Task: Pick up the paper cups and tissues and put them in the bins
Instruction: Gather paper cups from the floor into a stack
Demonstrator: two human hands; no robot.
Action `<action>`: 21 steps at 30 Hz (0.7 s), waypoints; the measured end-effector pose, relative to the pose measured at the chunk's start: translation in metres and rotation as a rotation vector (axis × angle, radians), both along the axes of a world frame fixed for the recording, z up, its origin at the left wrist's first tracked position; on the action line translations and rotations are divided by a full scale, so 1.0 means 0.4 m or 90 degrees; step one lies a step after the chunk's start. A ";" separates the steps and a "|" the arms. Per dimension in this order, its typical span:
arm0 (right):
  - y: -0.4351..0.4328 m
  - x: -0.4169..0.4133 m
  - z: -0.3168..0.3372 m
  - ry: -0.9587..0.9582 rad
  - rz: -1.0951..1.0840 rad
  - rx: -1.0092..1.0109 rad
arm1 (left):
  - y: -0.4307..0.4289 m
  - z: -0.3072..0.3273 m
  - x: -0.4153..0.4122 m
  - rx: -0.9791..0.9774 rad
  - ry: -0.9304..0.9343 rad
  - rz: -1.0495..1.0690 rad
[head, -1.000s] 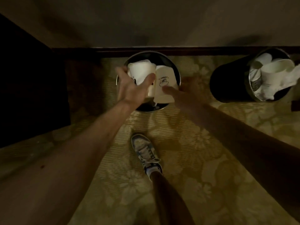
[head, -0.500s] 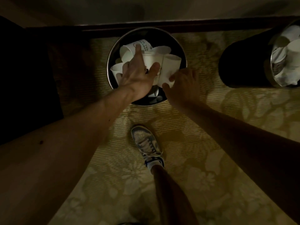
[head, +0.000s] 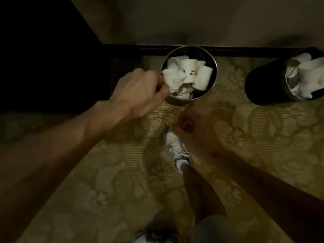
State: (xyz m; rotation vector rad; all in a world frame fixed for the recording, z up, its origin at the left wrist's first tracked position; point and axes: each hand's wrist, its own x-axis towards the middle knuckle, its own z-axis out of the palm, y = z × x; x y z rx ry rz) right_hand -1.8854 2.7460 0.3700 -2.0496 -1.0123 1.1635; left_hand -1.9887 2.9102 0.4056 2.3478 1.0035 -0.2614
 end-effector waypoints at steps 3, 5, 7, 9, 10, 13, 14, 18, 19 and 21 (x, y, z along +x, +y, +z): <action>-0.090 -0.186 0.112 0.033 0.052 0.070 | -0.082 0.199 -0.158 0.069 0.055 -0.107; -0.148 -0.323 0.184 0.049 0.104 0.096 | -0.167 0.327 -0.304 0.109 0.072 -0.139; -0.202 -0.466 0.257 0.026 0.185 0.112 | -0.267 0.434 -0.482 0.132 0.105 -0.163; -0.256 -0.610 0.323 -0.012 0.294 0.125 | -0.370 0.513 -0.686 0.138 0.160 -0.158; -0.282 -0.679 0.354 -0.037 0.358 0.134 | -0.422 0.544 -0.794 0.147 0.187 -0.139; -0.367 -0.871 0.412 -0.074 0.527 0.134 | -0.587 0.620 -1.098 0.157 0.237 -0.053; -0.393 -0.930 0.423 -0.078 0.586 0.114 | -0.643 0.637 -1.185 0.152 0.248 -0.010; -0.456 -1.136 0.451 -0.151 0.799 0.081 | -0.848 0.650 -1.461 0.105 0.272 0.218; -0.461 -1.180 0.455 -0.158 0.832 0.072 | -0.891 0.641 -1.513 0.074 0.262 0.282; -0.461 -1.259 0.455 -0.150 0.877 0.044 | -0.965 0.608 -1.604 0.019 0.221 0.412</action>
